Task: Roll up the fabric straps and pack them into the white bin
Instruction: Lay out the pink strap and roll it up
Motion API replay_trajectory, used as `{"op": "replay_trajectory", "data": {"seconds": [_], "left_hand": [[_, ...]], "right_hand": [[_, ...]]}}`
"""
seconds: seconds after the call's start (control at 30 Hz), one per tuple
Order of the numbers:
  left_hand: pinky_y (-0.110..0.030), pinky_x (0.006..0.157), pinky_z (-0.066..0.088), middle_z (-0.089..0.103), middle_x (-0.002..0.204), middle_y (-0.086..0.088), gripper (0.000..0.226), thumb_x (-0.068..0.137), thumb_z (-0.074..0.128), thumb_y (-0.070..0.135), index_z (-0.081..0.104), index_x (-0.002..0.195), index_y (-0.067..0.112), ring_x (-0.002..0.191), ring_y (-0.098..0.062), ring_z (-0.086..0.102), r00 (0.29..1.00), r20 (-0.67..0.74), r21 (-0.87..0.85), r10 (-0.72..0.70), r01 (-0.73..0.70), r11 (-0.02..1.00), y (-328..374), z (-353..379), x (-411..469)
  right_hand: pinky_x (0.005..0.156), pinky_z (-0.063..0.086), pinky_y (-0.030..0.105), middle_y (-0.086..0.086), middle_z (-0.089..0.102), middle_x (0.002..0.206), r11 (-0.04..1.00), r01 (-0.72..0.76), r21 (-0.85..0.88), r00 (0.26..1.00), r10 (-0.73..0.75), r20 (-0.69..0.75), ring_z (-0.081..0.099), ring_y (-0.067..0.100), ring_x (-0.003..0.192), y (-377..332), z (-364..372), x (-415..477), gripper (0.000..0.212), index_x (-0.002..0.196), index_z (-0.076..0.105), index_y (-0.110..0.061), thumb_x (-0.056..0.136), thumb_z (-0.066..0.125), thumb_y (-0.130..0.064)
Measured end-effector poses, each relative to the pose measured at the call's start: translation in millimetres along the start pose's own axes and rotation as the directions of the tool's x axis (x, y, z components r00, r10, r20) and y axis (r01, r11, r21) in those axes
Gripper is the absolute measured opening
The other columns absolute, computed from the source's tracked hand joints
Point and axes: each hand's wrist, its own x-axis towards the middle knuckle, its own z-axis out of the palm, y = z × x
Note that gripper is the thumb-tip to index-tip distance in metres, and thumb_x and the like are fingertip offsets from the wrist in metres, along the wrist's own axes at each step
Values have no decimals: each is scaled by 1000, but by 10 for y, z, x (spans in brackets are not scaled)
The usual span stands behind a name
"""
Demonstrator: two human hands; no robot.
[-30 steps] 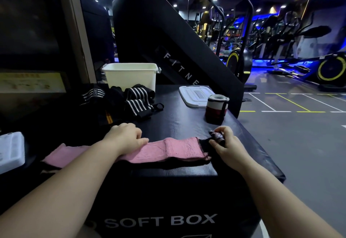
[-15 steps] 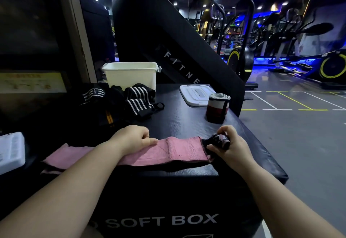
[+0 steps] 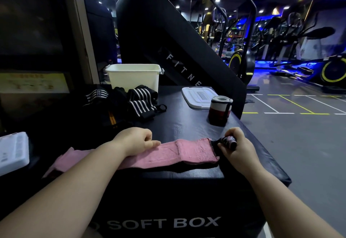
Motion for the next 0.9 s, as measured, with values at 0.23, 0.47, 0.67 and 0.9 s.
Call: {"op": "replay_trajectory", "data": {"seconds": [0.23,0.47,0.67,0.9], "left_hand": [[-28,61,40,55,66,7,42,81,66,58,50,66,22,65,-11,50,1000,20,-170,2,1,985,-85,21,76],[-30,68,43,57,81,13,32,81,63,60,54,78,30,83,-12,57,995,-76,94,60,-52,994,54,-3,90],[-38,97,44,61,107,7,21,92,57,40,65,108,30,109,-18,56,954,-110,-222,277,-296,929,723,223,116],[-46,98,24,48,137,6,53,93,42,62,38,142,43,129,-22,36,930,59,71,362,-366,928,1205,423,67]], "right_hand": [[71,36,25,-1,61,88,1000,2,7,1000,-2,22,54,21,82,-8,-10,-4,39,95,46,-29,78,80,-23],[77,40,24,-10,60,91,1000,-6,13,998,5,56,57,16,87,5,-2,31,40,92,50,-34,72,82,-21],[80,31,17,-3,52,103,999,40,-21,997,-38,63,47,10,93,47,9,54,39,93,52,-33,72,82,-18],[84,37,22,-5,64,105,988,107,-113,982,-87,169,55,13,99,117,-78,133,40,113,65,-31,76,80,-30]]}}
